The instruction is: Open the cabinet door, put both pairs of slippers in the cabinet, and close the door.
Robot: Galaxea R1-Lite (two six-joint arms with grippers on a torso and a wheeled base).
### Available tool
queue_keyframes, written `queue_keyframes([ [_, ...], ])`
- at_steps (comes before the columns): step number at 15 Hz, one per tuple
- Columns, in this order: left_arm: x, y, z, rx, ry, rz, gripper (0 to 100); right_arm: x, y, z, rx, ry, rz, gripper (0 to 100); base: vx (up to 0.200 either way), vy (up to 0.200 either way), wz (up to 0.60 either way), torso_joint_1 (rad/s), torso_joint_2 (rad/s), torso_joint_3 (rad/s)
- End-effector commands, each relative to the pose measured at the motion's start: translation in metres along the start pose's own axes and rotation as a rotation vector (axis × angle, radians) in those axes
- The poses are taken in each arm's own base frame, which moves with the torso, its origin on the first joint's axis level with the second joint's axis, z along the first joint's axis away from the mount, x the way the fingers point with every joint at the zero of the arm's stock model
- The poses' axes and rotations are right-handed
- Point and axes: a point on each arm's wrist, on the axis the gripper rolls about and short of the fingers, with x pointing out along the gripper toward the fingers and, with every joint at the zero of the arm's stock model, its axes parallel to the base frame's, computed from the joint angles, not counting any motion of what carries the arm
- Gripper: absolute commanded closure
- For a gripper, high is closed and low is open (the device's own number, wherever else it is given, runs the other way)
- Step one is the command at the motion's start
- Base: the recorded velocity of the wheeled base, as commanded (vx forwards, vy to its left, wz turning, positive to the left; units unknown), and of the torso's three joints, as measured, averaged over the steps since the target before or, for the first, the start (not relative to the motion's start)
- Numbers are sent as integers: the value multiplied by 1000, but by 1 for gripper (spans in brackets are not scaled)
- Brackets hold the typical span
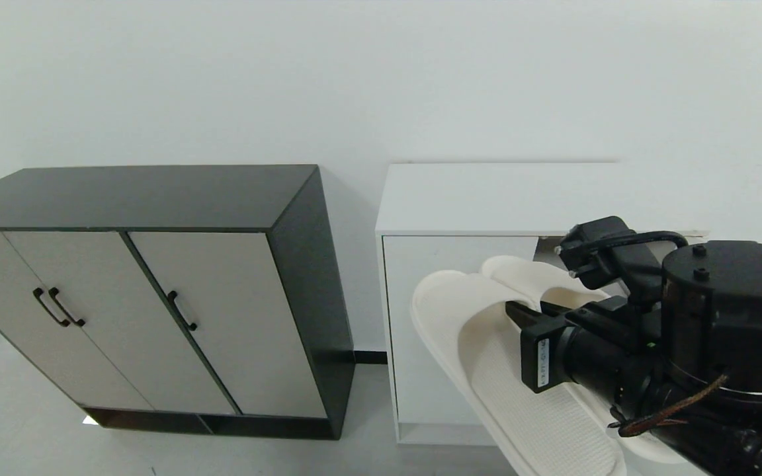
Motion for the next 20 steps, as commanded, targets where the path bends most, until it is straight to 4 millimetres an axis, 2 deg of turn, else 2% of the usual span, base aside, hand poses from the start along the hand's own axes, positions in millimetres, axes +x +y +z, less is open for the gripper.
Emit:
queue_keyframes([
  [1, 0, 0, 0, 0, 0, 0, 100, 1, 0, -1, -3, 4, -1, 100, 0, 0, 0, 0, 0, 0],
  [14, 0, 0, 0, 1, 0, -2, 100, 3, -6, -8, -11, 14, -25, 100, 0, 0, 0, 0, 0, 0],
  [20, 0, 0, 0, 1, 0, 0, 100, 7, -11, -13, -17, 34, -41, 100, 0, -200, 0, 2, 2, 2],
])
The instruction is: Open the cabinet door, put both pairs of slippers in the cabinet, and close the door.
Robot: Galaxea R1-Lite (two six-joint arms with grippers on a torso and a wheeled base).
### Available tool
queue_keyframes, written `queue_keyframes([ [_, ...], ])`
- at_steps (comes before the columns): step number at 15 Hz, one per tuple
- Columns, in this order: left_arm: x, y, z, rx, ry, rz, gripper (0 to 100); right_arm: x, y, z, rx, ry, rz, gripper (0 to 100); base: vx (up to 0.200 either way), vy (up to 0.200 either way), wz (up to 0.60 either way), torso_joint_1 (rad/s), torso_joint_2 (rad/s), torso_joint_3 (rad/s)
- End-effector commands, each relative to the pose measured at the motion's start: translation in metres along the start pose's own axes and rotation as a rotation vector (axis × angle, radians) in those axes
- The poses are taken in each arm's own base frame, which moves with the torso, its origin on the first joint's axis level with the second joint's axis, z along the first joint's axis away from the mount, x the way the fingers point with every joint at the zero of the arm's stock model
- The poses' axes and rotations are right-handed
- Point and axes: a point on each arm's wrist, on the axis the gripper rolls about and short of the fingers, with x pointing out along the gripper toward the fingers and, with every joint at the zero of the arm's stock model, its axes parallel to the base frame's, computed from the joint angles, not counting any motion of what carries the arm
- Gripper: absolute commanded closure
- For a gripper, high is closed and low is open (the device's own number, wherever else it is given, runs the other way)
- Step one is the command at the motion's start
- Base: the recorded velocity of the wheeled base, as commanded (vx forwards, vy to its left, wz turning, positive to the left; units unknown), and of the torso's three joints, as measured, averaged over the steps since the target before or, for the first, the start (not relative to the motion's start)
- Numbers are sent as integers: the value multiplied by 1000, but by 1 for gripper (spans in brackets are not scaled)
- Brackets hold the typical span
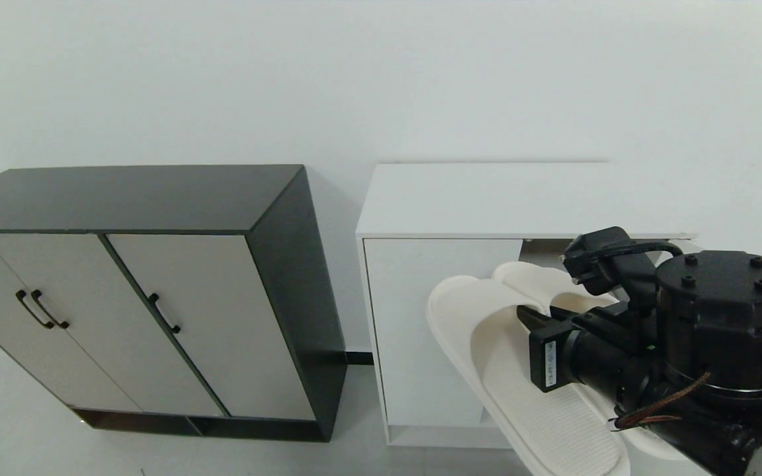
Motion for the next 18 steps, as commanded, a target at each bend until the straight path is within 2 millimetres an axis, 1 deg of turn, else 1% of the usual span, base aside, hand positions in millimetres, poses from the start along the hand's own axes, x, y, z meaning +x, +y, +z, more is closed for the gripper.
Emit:
queue_keyframes([
  [1, 0, 0, 0, 1, 0, -1, 100, 1, 0, -2, -4, 6, -2, 100, 0, -200, 0, 2, -2, 2],
  [16, 0, 0, 0, -1, 0, -1, 100, 2, -2, -5, -10, 19, -3, 100, 0, -200, 0, 3, 1, 3],
  [18, 0, 0, 0, -2, 0, -1, 100, 2, -2, -5, -10, 19, -3, 100, 0, 0, 0, 0, 0, 0],
])
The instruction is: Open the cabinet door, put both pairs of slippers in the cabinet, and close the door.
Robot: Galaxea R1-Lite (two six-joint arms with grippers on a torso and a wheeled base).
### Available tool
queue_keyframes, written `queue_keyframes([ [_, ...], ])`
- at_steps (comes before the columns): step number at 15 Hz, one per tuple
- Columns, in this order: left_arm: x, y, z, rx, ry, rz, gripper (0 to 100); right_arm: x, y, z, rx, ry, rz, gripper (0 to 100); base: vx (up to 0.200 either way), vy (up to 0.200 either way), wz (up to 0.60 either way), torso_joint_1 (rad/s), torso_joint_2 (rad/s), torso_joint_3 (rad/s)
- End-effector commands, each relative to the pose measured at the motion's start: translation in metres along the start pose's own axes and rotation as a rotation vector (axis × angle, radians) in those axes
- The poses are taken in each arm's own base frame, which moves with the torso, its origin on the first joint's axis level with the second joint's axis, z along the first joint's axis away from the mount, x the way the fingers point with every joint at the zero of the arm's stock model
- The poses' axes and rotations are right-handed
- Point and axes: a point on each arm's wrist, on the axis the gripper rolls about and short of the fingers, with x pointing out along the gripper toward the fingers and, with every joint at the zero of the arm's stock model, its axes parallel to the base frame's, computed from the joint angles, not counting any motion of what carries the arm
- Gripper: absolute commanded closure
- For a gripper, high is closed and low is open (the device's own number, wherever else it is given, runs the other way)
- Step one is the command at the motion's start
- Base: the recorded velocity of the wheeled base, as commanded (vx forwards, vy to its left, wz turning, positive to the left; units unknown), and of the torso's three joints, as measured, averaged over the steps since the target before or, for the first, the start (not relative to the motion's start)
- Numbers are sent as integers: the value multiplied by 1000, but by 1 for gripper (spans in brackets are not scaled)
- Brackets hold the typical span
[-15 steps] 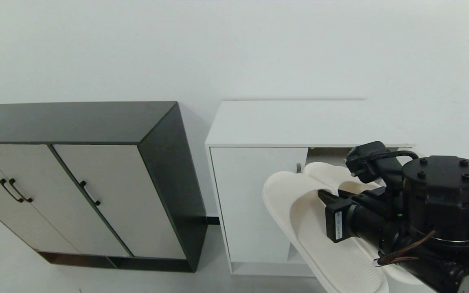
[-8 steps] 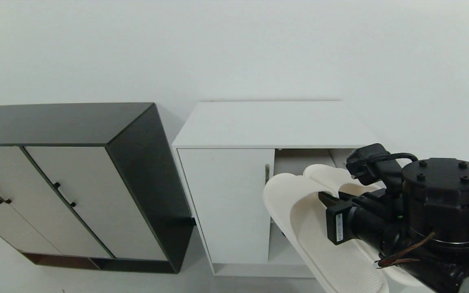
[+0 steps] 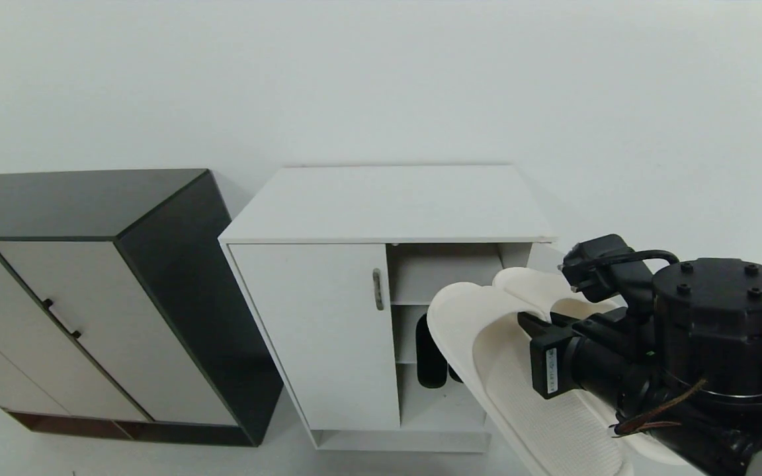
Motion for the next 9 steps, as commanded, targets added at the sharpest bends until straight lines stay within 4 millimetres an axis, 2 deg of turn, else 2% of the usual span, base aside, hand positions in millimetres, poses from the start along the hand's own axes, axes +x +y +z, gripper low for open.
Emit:
queue_keyframes([
  [1, 0, 0, 0, 0, 0, 1, 100, 1, 0, -2, -4, 6, -1, 100, 0, 0, 0, 0, 0, 0],
  [9, 0, 0, 0, 0, 0, 1, 100, 3, 1, -3, -1, 2, -2, 100, 0, 0, 0, 0, 0, 0],
])
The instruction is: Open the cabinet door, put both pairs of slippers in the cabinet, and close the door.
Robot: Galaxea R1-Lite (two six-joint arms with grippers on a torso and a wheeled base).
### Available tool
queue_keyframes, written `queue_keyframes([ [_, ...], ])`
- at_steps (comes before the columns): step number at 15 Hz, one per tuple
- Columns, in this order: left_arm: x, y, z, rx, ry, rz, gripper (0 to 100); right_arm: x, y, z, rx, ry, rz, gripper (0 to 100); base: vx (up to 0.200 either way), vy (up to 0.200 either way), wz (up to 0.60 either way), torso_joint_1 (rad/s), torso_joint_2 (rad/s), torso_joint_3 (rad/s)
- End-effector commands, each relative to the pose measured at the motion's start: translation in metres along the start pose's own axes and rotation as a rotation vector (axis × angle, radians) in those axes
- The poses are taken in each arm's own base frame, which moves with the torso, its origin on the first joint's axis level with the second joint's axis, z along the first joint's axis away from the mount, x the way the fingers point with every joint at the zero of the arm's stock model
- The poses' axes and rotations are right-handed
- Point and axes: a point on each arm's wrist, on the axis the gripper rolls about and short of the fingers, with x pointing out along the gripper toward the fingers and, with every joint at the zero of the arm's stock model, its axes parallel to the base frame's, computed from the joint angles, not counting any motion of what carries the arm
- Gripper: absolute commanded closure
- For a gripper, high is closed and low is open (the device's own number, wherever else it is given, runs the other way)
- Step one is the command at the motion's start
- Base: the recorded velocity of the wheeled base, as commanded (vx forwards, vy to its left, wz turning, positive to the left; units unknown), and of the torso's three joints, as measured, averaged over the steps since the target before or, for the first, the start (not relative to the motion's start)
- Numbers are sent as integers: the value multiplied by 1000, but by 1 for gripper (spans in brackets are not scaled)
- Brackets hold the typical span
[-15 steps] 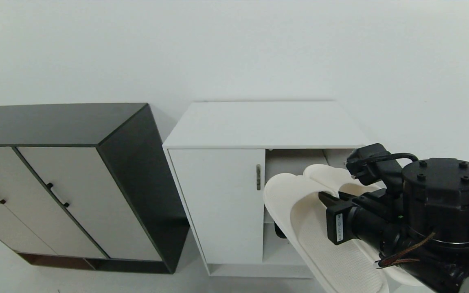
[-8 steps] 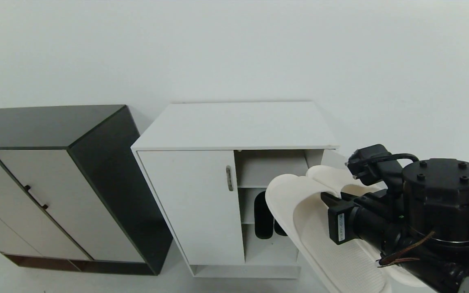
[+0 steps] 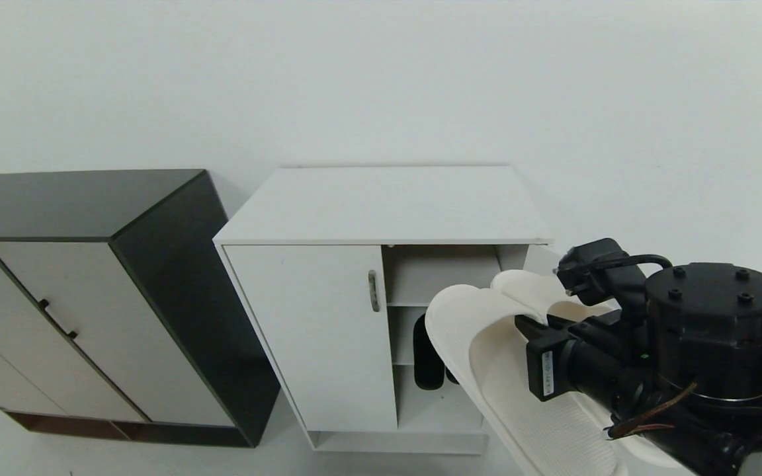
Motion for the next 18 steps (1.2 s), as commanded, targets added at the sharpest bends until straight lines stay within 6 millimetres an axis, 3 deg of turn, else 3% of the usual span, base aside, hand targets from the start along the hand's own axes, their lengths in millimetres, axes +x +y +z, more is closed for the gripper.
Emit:
queue_keyframes([
  [1, 0, 0, 0, 0, 0, 0, 100, 1, 0, -1, -1, 2, -1, 100, 0, 0, 0, 0, 0, 0],
  [10, 0, 0, 0, 0, 0, -1, 100, 2, 1, -9, -15, 30, 19, 100, 0, 0, 0, -6, 11, 7],
  [18, 0, 0, 0, -2, 0, 0, 100, 4, 2, -14, -22, 45, 36, 100, 0, 0, 0, -189, 466, 276],
])
